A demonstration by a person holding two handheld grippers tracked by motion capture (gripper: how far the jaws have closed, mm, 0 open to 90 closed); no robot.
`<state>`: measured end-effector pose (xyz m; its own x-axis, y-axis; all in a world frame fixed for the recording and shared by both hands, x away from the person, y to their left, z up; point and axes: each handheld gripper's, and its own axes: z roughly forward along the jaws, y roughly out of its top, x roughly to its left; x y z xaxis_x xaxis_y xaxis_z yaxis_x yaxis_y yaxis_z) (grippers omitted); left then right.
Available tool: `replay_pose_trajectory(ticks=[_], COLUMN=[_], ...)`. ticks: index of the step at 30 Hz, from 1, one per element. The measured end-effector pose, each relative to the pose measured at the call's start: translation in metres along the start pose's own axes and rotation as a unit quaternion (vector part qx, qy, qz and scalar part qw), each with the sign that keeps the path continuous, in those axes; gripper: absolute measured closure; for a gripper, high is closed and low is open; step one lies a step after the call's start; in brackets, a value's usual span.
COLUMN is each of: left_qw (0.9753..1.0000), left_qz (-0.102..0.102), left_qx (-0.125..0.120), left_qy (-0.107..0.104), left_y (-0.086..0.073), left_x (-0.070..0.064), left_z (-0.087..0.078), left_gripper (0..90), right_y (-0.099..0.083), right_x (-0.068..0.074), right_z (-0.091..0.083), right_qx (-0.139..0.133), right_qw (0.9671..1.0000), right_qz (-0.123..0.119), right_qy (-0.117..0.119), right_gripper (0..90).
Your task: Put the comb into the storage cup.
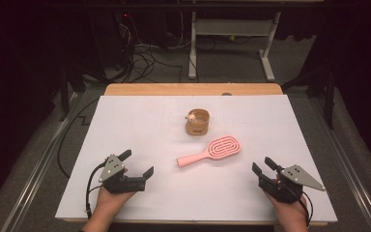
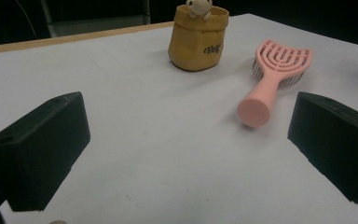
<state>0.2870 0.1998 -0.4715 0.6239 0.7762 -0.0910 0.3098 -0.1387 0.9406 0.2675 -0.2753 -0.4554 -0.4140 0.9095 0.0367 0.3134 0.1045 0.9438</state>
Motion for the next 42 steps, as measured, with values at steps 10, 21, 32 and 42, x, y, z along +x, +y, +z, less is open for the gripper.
replay_pose_trajectory(ticks=[10, 21, 32, 42], left_qw=[1.0, 0.9999, 0.9999, 0.9999], left_qz=[0.004, 0.009, 0.009, 0.004], left_qx=[-0.002, -0.005, -0.006, -0.009], left_qy=[-0.001, -0.003, -0.003, -0.002], left_y=[0.0, 0.0, 0.0, 0.0], left_x=[-0.001, 0.0, 0.002, 0.004], left_z=[0.001, 0.0, -0.001, -0.002], left_gripper=[0.0, 0.0, 0.0, 0.0], right_y=[0.005, 0.027, 0.05, 0.046], right_x=[0.022, 0.074, 0.124, 0.139], right_z=[0.013, 0.074, 0.135, 0.162], right_qx=[0.024, 0.066, 0.102, 0.165], right_qw=[0.9989, 0.9933, 0.9853, 0.9751], right_qz=[-0.013, -0.048, -0.1, -0.121], right_qy=[0.038, 0.082, 0.095, 0.086], right_gripper=[90.0, 90.0, 90.0, 90.0])
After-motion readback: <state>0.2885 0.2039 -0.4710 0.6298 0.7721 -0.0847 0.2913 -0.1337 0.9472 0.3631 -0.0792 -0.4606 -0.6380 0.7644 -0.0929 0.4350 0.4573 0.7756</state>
